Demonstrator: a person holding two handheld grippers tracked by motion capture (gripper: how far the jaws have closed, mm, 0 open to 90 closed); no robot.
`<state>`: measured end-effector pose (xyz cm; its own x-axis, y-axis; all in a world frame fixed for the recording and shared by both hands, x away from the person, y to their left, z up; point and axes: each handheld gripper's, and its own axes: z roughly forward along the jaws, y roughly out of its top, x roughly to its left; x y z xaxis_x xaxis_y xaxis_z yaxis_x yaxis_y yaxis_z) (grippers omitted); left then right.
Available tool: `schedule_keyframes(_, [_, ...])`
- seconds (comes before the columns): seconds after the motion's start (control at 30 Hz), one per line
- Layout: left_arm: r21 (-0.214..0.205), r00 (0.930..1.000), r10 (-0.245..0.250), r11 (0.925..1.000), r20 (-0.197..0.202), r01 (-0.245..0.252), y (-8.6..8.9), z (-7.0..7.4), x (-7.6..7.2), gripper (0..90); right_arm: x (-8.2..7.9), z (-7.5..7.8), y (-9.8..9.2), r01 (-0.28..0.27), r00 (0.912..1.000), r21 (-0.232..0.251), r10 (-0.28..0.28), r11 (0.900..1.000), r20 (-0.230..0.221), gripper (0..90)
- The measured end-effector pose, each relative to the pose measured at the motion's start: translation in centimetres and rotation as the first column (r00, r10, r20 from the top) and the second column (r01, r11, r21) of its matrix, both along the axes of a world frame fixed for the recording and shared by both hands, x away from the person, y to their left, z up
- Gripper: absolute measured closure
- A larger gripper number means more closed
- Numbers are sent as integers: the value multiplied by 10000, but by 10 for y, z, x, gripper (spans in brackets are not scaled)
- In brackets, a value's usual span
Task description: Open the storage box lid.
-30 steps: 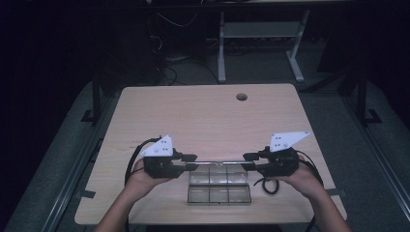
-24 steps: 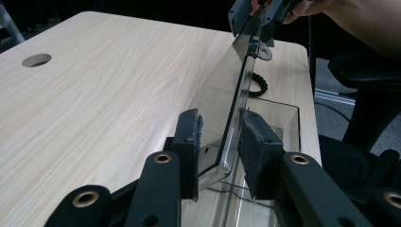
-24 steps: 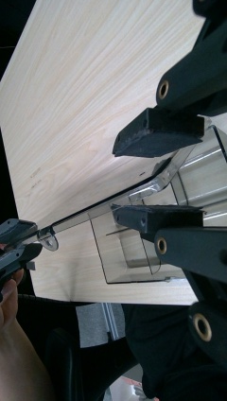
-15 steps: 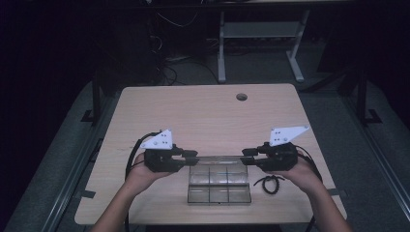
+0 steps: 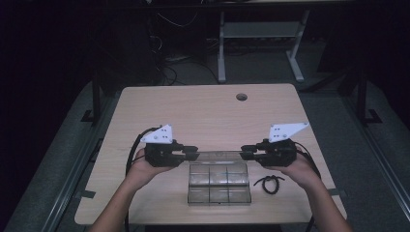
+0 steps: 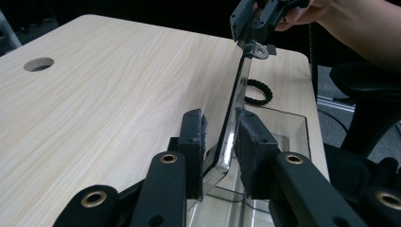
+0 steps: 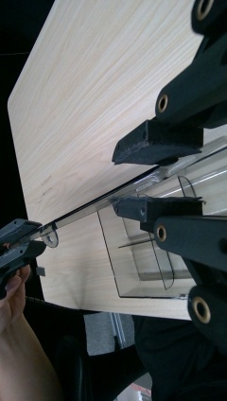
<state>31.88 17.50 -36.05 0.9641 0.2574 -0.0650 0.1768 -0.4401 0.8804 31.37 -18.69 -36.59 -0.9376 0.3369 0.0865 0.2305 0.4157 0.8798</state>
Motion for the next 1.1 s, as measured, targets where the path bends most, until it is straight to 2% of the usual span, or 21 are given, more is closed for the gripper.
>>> schedule_keyframes(0.3, [-113, 9999, -12, 9999, -130, 10, 0, 1, 8, 736, 6, 2, 0, -11, 10000, -42, 11, 10000, 68, 739])
schedule_keyframes(0.53, [-58, 10000, -65, 10000, -29, 65, 0, 2, 14, 751, 11, 4, 0, 29, 9999, -128, -28, 9999, 119, 752])
schedule_keyframes(0.93, [-99, 9997, -108, 9999, -201, 106, -2, 4, 24, 773, 21, 3, -2, 148, 9999, 147, -147, 9998, -42, 762])
schedule_keyframes(1.1, [-159, 9996, -152, 9998, -246, 148, -2, 3, 29, 777, 24, 5, -2, 90, 10000, -39, -90, 10000, 6, 772])
